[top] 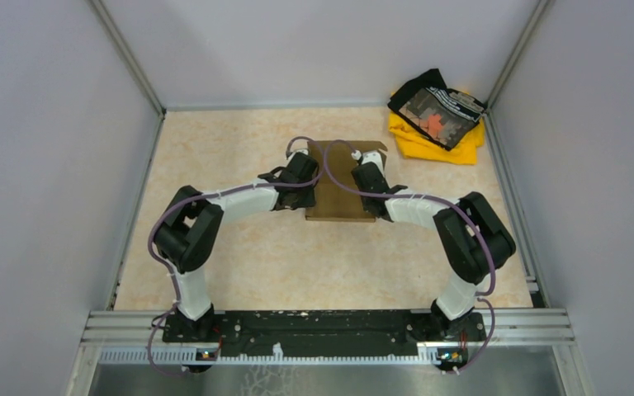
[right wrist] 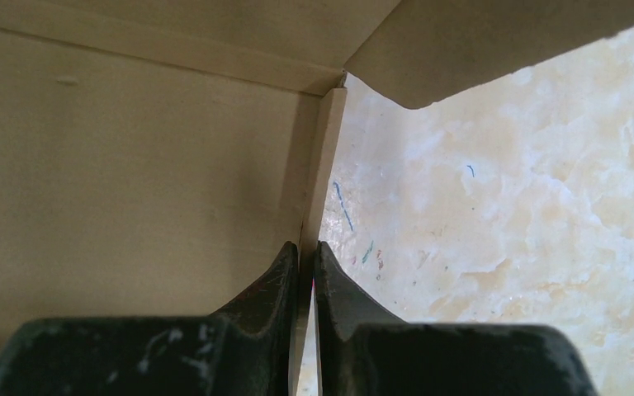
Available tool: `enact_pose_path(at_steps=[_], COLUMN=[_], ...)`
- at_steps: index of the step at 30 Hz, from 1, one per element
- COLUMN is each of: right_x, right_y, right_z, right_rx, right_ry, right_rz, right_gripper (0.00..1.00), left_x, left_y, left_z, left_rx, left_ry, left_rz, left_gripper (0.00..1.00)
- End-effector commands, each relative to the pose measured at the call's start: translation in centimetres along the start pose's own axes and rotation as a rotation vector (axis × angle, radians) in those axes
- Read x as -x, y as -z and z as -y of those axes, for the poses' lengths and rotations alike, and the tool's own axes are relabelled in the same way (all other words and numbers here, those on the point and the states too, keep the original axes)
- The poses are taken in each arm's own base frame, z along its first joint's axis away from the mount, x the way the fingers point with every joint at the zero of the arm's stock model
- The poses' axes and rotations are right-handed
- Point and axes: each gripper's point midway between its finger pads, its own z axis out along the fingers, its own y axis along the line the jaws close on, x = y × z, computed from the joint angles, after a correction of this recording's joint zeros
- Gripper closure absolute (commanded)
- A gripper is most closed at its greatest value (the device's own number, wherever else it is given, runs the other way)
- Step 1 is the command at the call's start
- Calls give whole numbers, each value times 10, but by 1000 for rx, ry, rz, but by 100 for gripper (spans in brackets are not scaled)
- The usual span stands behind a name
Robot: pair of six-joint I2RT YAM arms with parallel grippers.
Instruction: Fold the paper box
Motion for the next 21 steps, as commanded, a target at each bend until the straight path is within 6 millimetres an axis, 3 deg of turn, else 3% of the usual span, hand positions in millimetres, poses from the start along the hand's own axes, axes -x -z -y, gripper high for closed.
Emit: enact_pose_path(at_steps=[1, 13, 17, 21], right_x=[-23, -24, -16, -6], right_y=[-2, 8, 26, 45], right_z=[-18, -26, -34, -39], right_rx=[92, 160, 238, 300], right_ry=[-9, -45, -106, -158], right_rz=[-50, -33, 6, 45], right_gripper=[96, 96, 90, 78], left_x=[-44, -29, -30, -31], left_y=[-4, -4, -6, -7], left_z=[-16, -14, -19, -26], left_rx=[113, 163, 205, 230], left_ry=[-165, -221, -262, -282], left_rz=[-138, -99, -100, -101], left_gripper=[65, 83, 85, 85])
